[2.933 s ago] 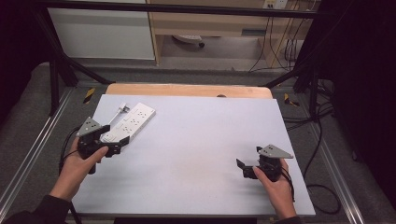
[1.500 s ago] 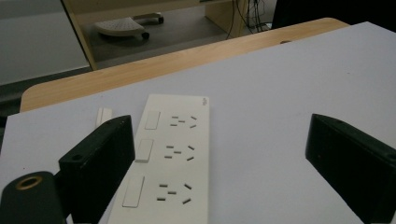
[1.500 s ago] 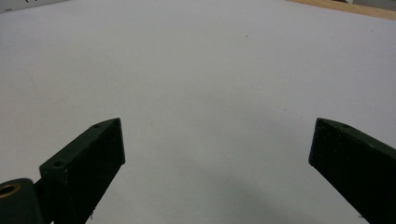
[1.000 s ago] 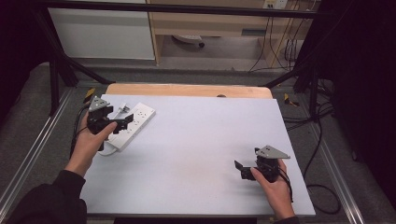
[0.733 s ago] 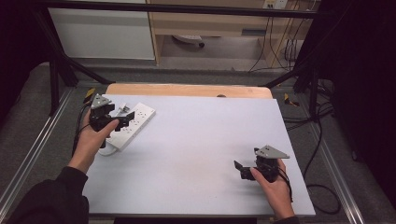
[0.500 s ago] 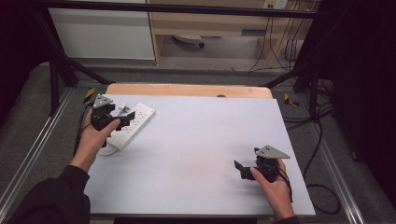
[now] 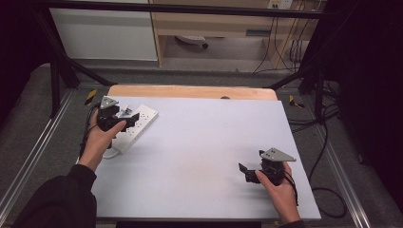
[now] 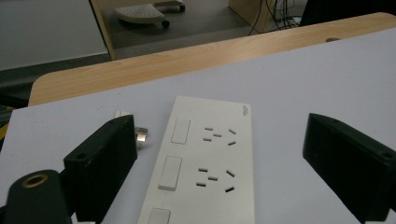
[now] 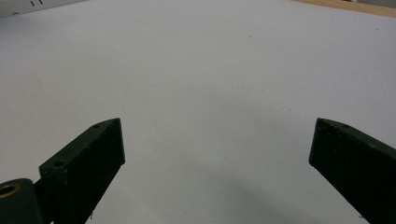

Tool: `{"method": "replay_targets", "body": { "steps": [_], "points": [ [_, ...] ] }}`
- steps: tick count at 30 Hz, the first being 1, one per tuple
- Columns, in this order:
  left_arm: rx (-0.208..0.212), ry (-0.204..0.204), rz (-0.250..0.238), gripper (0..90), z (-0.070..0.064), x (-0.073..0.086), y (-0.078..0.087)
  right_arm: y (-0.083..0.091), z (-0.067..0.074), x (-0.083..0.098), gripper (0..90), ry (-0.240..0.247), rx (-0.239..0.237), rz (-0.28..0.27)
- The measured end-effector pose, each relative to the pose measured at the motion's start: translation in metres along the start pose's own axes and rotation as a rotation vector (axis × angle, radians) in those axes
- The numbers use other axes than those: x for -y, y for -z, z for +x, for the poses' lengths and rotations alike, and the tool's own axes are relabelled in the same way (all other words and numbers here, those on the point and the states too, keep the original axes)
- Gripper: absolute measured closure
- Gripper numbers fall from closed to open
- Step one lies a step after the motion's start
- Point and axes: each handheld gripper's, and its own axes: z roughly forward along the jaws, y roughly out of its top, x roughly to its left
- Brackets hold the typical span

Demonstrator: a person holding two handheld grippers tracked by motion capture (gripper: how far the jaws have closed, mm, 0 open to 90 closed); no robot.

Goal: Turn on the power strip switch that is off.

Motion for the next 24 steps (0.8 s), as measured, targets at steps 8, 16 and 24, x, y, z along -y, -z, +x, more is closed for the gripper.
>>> {"method": "replay_targets", "body": {
  "steps": [8, 16, 24],
  "points": [
    [-0.012, 0.003, 0.019, 10.2, 0.002, 0.003, -0.007, 0.000, 0.000, 0.000, 3.9, 0.001, -0.002, 0.000],
    [-0.026, -0.010, 0.033, 13.5, 0.005, 0.005, -0.009, 0.000, 0.000, 0.000, 3.9, -0.001, -0.003, 0.001],
    [-0.034, -0.019, 0.046, 27.3, 0.006, 0.008, -0.013, 0.001, 0.000, -0.001, 3.9, -0.010, -0.004, 0.000]
  ]
}}
